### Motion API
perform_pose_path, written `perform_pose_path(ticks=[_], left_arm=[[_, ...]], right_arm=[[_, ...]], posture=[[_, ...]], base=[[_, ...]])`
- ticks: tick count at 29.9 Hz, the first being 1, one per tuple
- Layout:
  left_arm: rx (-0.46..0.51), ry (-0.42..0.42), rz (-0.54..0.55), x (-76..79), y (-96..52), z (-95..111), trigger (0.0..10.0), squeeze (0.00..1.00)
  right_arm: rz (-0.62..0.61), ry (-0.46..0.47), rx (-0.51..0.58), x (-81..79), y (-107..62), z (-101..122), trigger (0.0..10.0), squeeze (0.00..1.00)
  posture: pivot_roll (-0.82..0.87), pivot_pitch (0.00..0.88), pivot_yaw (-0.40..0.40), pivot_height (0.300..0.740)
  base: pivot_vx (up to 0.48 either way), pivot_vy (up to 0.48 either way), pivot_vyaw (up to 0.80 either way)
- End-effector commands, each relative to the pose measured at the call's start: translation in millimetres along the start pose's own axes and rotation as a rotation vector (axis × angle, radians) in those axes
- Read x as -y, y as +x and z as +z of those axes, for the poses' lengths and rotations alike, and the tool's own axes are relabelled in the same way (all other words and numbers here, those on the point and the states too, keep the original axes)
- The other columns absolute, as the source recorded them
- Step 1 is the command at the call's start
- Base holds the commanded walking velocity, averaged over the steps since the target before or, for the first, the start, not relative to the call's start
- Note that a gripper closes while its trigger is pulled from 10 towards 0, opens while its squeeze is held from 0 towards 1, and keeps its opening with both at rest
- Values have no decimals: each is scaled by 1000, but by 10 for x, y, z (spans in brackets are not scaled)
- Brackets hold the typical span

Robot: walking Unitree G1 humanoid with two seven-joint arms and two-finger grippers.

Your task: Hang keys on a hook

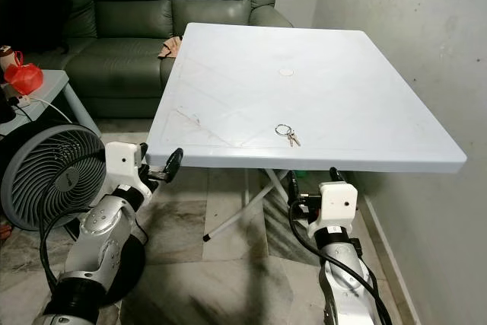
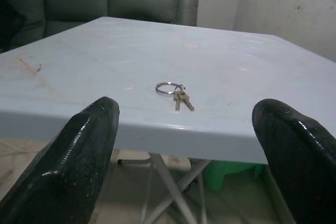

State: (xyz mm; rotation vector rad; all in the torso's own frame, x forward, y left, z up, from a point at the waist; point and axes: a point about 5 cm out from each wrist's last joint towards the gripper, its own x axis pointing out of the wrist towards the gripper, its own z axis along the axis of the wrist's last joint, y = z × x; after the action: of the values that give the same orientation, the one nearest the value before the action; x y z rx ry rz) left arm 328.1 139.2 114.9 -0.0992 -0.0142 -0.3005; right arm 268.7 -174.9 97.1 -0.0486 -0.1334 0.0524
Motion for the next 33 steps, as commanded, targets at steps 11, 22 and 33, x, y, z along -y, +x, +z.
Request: perform_pose_path(ticks=[11, 22, 33], left_arm=[[-8, 26, -49, 16, 48, 118, 10000, 0], [-9, 25, -86, 82, 23, 112, 10000, 0], [10, 19, -87, 95, 66, 162, 10000, 0]], right_arm=[[-7, -2, -13, 1, 5, 85, 10000, 0], [12, -12, -21, -19, 12, 103, 10000, 0], [34, -21, -24, -34, 38, 115, 10000, 0]], posture=[[-35, 0, 8, 740], [-29, 0, 8, 740], [-22, 0, -1, 740]], base=[[0, 0, 0], [230, 0, 0], [402, 0, 0]])
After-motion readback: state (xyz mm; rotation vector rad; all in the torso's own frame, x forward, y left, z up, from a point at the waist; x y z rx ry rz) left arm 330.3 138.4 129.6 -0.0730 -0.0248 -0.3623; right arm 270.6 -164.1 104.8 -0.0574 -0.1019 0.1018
